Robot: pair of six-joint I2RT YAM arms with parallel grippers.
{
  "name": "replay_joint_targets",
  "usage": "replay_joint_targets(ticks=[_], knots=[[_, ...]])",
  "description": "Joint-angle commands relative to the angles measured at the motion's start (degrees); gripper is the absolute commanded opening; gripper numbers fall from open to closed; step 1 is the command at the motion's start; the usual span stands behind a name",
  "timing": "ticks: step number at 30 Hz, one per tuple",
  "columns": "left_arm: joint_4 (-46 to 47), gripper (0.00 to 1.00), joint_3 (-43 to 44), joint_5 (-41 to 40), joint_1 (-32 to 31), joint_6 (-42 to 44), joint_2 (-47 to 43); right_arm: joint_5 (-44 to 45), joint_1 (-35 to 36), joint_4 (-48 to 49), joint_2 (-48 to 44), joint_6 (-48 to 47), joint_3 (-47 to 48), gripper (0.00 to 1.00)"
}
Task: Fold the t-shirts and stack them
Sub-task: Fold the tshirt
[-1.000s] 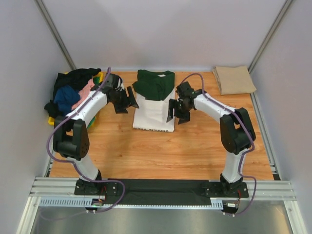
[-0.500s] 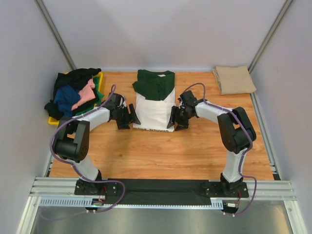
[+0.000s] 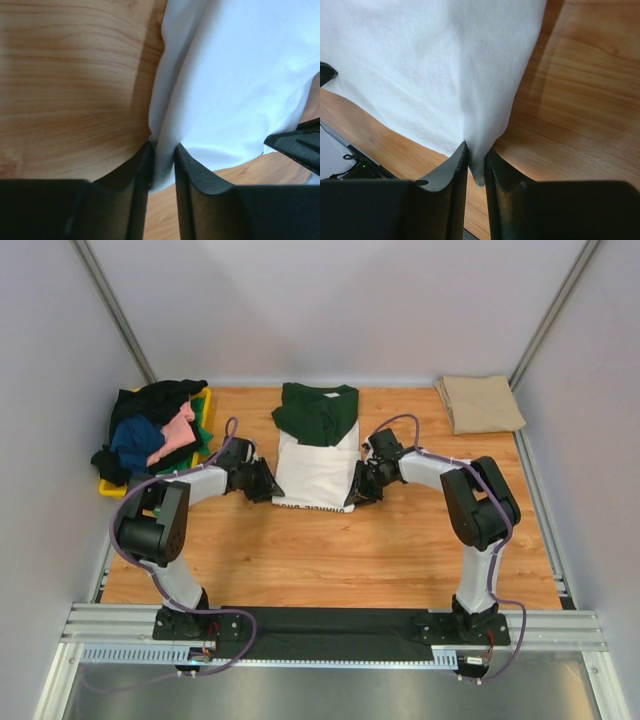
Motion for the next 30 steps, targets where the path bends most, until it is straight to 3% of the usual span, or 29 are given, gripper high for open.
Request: replay_joint_targets(ticks=[1, 3, 4, 5, 11, 15, 25, 30], knots=[[0.79, 0.30, -2.15, -3.53, -0.08, 0.02, 2.60, 2.80, -0.05, 0.54, 3.04, -1.02, -0.57, 0.18], [1.76, 0.19, -2.42, -3.01, -0.08, -0.42, 2.51, 2.71, -0.23, 0.80, 2.87, -1.02, -0.83, 0.09], [2.02, 0.06, -2.68, -2.83, -0.26, -0.60, 2.08, 2.71, -0.32, 0.89, 2.78, -1.02, -0.92, 0.06], [2.38, 0.00, -2.77, -2.57, -0.43, -0.60, 1.81, 2.62, -0.41, 1.15, 2.52, -1.02, -1.18, 0.00], [-2.17, 0.00, -4.87, -4.49, -2.80, -0.78, -5.30, 3.58, -1.02, 0.72, -4.41, -1.11, -5.66, 0.00], [-6.32, 0.00, -8.82, -5.46, -4.21, -1.04, -12.94, 4.55, -0.93, -1.21, -13.80, -0.50, -10.67, 0.00], [-24.31, 0.00, -19.11, -6.44, -9.66, -5.17, -42.62, 10.17, 4.16, -9.20, -41.23, 4.77, -26.40, 0.00], [-36.19, 0.00, -12.82, -6.95, -10.98, -5.44, -53.28, 15.62, 8.90, -18.52, -51.53, 8.73, -23.71, 0.00]])
